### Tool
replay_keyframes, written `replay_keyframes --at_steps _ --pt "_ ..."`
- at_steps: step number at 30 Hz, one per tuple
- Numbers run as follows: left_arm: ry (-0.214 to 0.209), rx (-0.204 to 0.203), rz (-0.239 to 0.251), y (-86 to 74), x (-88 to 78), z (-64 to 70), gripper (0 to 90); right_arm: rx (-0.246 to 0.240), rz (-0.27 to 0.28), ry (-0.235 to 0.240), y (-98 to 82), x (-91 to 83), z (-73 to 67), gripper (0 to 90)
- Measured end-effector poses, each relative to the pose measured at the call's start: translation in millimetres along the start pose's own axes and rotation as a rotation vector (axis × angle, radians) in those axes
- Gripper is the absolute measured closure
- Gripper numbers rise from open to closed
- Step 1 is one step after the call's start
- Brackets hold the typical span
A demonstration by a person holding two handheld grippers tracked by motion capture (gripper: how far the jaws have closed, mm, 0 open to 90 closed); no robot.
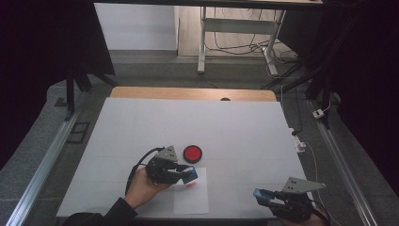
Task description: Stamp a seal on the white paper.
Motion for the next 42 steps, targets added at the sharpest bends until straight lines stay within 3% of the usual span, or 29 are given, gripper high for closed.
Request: replay_keyframes --at_steps 22,42 --pt "0.016 0.06 0.109 12.3 -31.7 12.6 70.1 -0.001 0.0 -0.001 -0.1 -0.2 -0.2 68.4" --pt "0.021 0.041 0.214 11.2 -56.4 14.5 70.1 -0.002 0.0 -0.001 0.0 -0.1 -0.4 68.4"
Point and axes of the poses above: each handheld gripper's, and its own axes: x roughly forward along the jaws, y roughly out of its top, z roughly to its right, the point moved 5 cm from there along x, roughly forward along the jaws, and after that the axes turned 9 degrees about x, right-handed, at the moved point
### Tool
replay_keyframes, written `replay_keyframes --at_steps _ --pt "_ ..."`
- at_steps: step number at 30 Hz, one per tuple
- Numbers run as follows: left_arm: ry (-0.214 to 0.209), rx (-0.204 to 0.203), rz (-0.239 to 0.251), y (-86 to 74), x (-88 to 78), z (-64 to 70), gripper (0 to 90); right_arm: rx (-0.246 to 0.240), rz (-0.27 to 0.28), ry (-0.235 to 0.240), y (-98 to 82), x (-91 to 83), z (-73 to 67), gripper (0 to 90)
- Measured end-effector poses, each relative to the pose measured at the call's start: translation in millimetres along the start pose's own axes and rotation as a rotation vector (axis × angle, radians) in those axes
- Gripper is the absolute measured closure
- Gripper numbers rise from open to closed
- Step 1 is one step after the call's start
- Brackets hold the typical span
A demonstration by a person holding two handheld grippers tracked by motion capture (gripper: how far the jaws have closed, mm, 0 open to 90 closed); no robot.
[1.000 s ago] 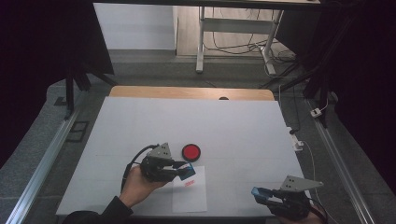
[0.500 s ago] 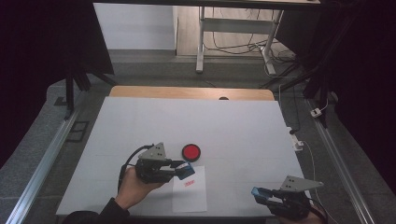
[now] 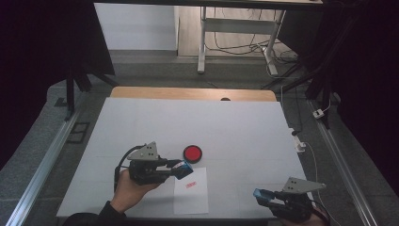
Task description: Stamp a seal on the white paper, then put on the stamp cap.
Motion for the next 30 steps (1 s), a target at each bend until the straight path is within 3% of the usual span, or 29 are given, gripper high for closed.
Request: replay_keyframes --at_steps 8,20,24,30 --pt "0.002 -0.003 0.007 0.0 -0.8 -0.7 70.1 0.0 -0.001 0.0 0.0 -0.1 0.0 68.4" --pt "-0.028 0.003 0.001 -0.5 1.0 -0.8 70.1 0.013 0.016 0.0 1.8 -1.6 0.8 68.3" --pt "-0.039 0.007 -0.004 -1.3 2.1 -1.1 70.1 0.029 0.036 0.032 5.1 -1.9 -1.6 68.3" --pt "-0.048 0.017 0.002 -1.3 2.2 -1.3 70.1 0.015 0.058 0.053 10.8 -0.9 -6.4 68.2"
Point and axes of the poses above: each handheld gripper's, and its own axes: x roughly forward along the jaws, y roughly out of its top, z roughly to its right, the point moved 5 cm from there along x, roughly forward along the jaws, and after that the axes turned 9 degrees about x, right-handed, at the moved point
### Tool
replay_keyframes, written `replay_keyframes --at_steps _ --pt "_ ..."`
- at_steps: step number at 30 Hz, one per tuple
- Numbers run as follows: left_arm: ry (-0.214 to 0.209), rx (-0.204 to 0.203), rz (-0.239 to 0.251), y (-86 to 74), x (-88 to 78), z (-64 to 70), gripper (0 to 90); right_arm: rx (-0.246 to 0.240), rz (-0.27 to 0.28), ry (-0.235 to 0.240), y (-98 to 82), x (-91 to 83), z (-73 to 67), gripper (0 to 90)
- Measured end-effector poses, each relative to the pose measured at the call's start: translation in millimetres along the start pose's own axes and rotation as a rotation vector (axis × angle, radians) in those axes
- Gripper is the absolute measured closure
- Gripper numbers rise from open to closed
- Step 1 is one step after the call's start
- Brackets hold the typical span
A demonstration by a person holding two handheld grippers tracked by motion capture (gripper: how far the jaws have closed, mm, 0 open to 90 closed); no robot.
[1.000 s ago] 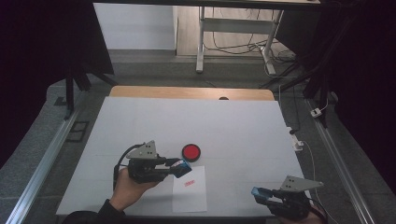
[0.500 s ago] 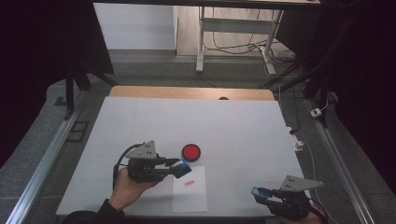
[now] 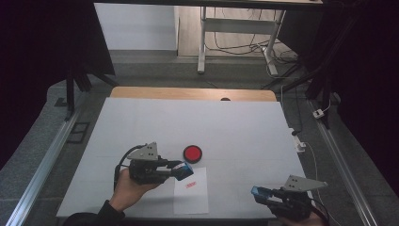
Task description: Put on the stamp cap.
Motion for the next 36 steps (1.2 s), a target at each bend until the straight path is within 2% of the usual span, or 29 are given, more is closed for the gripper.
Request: replay_keyframes --at_steps 6,12,23,36 --pt "-0.001 0.007 0.004 -0.1 0.0 -0.3 70.1 -0.009 -0.002 0.033 4.7 3.4 -4.2 68.3" --pt "0.0 0.011 0.006 0.2 -0.7 -0.5 70.1 -0.056 -0.023 0.053 8.2 9.5 -10.1 68.3" --pt "-0.008 0.022 0.016 1.0 -2.2 -0.5 70.1 -0.12 -0.018 0.1 15.9 21.2 -20.5 68.4" --pt "-0.01 0.03 0.04 3.2 -4.6 -0.2 70.1 -0.114 -0.002 0.134 25.6 35.2 -27.5 68.3"
Point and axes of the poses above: each handheld gripper's, and its own axes: x roughly forward along the jaws, y roughly out of its top, z roughly to its right, the point moved 5 cm from there along x, roughly forward along the jaws, and after that the axes turned 9 degrees about x, right-handed, at the moved point
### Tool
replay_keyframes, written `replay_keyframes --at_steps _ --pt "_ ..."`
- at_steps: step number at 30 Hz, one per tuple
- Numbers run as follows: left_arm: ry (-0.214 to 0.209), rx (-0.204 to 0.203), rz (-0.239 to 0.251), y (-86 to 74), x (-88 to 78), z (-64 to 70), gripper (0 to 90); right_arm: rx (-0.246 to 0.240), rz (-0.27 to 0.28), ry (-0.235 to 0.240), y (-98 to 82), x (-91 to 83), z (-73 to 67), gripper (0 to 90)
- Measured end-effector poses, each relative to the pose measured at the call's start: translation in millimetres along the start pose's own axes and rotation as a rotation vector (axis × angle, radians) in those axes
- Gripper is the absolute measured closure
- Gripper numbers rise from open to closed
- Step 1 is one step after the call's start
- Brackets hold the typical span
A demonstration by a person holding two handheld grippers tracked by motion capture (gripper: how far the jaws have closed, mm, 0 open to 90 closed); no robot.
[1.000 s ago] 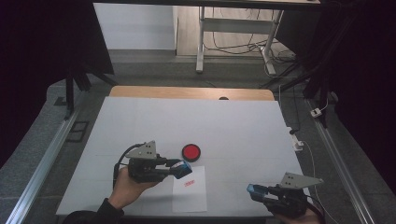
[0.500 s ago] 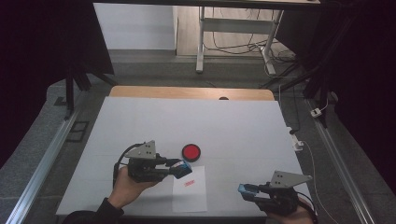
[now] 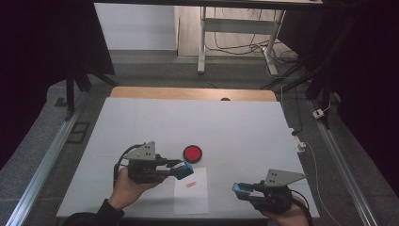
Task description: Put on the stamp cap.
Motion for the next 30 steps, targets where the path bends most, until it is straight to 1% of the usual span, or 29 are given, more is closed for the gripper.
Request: replay_keyframes --at_steps 5,8,9,12,20,24,30 --pt "-0.002 0.006 0.005 0.7 -0.6 0.3 70.1 -0.017 0.0 0.015 4.4 6.8 -4.2 68.4" --pt "-0.002 0.011 0.003 0.7 -0.4 0.6 70.1 -0.035 -0.01 0.019 6.1 11.8 -5.9 68.4" --pt "-0.003 0.016 0.001 0.6 -0.6 0.6 70.1 -0.036 -0.006 0.031 6.8 14.2 -6.8 68.4" --pt "-0.004 0.023 0.002 0.8 -0.7 1.0 70.1 -0.052 -0.014 0.037 8.6 20.0 -8.4 68.3" --pt "-0.024 0.037 -0.003 1.2 -0.2 2.3 70.1 -0.081 -0.028 0.068 13.3 34.9 -13.8 68.3" --pt "-0.032 0.039 -0.005 1.2 0.5 2.6 70.1 -0.093 -0.032 0.084 15.7 40.2 -14.6 68.4" --pt "-0.029 0.045 0.001 2.2 -0.6 2.5 70.1 -0.098 -0.037 0.115 20.0 48.7 -14.6 68.4"
Point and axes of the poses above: each handheld gripper's, and its own axes: x roughly forward along the jaws, y roughly out of its top, z roughly to its right, the point moved 5 cm from there along x, roughly forward along the jaws, and after that the axes turned 9 degrees about x, right-handed, at the moved point
